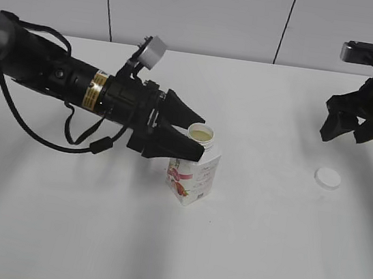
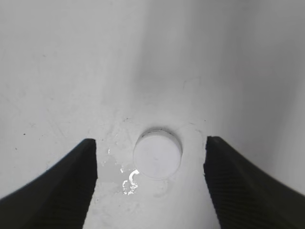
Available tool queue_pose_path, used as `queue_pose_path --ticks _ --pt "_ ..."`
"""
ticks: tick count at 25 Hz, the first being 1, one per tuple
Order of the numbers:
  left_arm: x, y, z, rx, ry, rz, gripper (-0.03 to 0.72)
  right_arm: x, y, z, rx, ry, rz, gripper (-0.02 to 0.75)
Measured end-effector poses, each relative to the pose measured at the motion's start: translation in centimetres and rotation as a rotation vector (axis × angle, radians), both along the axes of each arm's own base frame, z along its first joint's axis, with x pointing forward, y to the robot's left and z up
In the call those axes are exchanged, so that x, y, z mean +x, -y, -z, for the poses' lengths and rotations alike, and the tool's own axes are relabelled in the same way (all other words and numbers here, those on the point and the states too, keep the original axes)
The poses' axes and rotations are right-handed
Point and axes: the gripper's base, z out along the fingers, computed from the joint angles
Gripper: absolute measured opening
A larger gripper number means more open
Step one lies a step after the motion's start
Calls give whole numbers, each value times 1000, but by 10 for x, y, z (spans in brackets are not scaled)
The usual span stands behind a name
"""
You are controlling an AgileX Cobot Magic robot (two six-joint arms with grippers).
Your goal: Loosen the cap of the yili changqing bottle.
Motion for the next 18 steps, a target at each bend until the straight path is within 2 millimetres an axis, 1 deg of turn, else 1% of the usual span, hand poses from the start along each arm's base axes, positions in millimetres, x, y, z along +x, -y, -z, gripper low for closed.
queue_pose_path --ticks 5,11,15,18 --pt "0 0 -23 -10 20 -11 589 0 0 -3 0 5 0 554" --pt "-3 -1 -44 -16 37 -17 589 -1 0 -3 1 4 -1 554" --pt "-5 -2 -63 -27 72 -19 582 -1 0 -5 3 -5 -5 554" --pt "-7 -5 -80 -37 104 -27 567 0 -1 -10 7 -10 -11 554"
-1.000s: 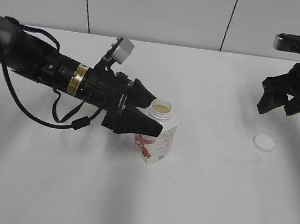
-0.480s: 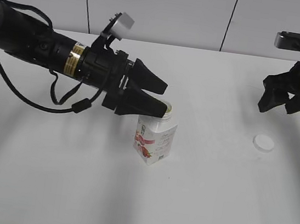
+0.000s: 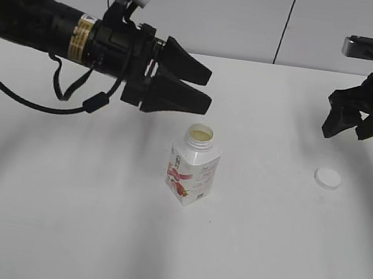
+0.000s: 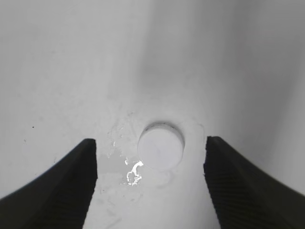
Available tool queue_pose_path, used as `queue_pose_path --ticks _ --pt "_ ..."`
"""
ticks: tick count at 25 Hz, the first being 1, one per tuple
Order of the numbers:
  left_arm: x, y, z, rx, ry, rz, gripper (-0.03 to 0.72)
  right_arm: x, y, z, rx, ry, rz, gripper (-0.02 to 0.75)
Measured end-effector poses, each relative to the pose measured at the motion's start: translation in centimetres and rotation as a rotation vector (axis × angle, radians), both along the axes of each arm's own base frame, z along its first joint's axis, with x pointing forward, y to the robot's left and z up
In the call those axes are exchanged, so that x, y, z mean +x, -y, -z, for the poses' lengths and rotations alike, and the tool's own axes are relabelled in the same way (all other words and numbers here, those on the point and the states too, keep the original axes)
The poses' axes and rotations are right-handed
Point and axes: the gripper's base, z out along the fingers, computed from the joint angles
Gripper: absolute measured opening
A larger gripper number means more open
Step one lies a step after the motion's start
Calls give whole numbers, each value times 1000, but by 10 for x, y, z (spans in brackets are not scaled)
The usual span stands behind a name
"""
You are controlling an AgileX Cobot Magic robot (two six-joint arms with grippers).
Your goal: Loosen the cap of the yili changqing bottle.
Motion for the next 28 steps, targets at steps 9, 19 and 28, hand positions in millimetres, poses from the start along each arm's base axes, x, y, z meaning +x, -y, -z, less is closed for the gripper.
queue_pose_path --ticks 9,19,28 --pt "18 -43 -47 64 70 -298 509 10 -2 -26 12 10 -24 554" --pt "56 -97 -50 286 193 -826 498 3 -3 -29 25 -67 -45 554" --pt "78 -149 -56 488 395 -1355 496 1 -4 -29 28 -97 -53 554"
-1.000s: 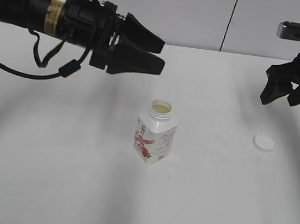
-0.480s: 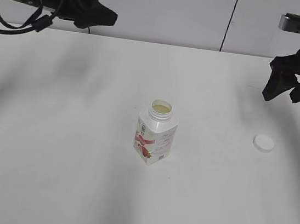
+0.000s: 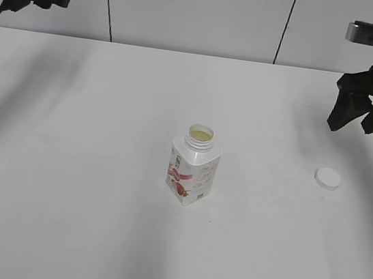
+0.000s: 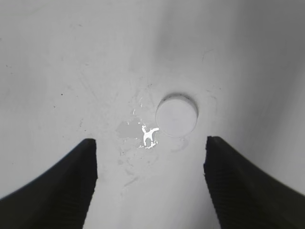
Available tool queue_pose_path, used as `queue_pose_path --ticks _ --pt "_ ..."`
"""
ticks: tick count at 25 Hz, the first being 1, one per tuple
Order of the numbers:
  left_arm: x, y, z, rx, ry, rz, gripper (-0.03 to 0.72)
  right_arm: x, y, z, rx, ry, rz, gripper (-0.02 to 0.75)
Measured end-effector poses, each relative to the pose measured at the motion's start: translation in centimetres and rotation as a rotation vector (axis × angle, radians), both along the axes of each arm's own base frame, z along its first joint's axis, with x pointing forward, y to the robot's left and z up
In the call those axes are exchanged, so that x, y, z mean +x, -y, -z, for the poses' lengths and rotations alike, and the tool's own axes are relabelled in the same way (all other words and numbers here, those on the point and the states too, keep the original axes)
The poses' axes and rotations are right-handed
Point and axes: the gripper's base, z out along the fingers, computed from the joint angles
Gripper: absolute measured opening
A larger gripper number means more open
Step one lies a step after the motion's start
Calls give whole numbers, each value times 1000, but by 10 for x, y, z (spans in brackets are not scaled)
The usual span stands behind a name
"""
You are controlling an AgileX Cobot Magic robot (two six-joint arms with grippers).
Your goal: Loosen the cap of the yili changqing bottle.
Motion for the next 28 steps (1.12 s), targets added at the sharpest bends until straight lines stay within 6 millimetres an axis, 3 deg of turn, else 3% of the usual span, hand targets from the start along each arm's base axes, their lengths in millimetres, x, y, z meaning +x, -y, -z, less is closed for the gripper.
queue_pose_path --ticks 13,20,28 --pt "-9 -5 21 195 -59 58 494 -1 1 0 -7 -9 -6 552" --pt "-10 -32 36 231 -131 -228 494 -3 1 0 -12 -31 -15 552" --pt "-28 -37 56 111 -397 -385 491 -5 1 0 -11 -49 -20 552"
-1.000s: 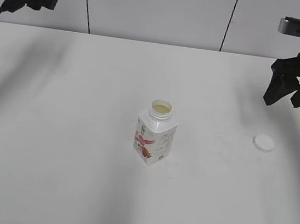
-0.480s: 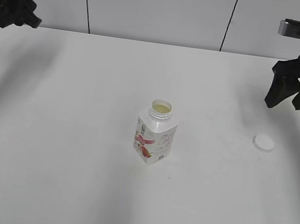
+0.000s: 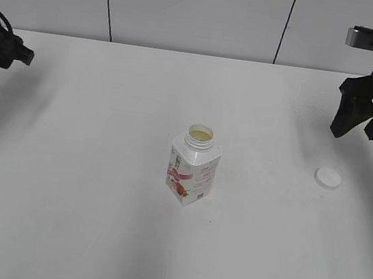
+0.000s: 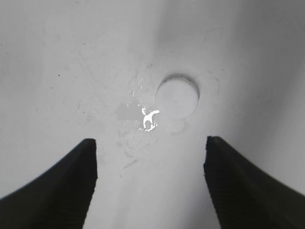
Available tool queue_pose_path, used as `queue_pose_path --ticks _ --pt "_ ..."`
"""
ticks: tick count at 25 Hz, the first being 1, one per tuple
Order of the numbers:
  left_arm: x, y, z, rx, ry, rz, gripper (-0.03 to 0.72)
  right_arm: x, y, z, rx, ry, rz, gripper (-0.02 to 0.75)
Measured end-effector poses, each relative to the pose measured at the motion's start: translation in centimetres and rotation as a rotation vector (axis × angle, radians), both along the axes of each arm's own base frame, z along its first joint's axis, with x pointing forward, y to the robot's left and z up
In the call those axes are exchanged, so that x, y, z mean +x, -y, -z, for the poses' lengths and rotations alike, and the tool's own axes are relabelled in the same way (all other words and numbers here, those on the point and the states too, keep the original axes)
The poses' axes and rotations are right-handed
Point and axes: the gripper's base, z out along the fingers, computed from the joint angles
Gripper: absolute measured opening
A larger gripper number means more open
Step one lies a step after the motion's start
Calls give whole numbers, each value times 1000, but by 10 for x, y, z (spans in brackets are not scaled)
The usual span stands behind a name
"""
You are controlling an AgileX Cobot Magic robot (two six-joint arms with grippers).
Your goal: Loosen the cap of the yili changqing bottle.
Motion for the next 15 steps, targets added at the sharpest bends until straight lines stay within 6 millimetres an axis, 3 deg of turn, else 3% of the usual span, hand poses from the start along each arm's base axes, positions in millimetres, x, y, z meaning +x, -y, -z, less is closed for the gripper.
queue_pose_path --ticks 7,15 --pt "-8 8 -16 -172 -10 -58 489 -3 0 0 2 -33 -9 552" --pt "-9 24 -27 -353 -150 -37 489 -5 0 0 5 -74 60 552"
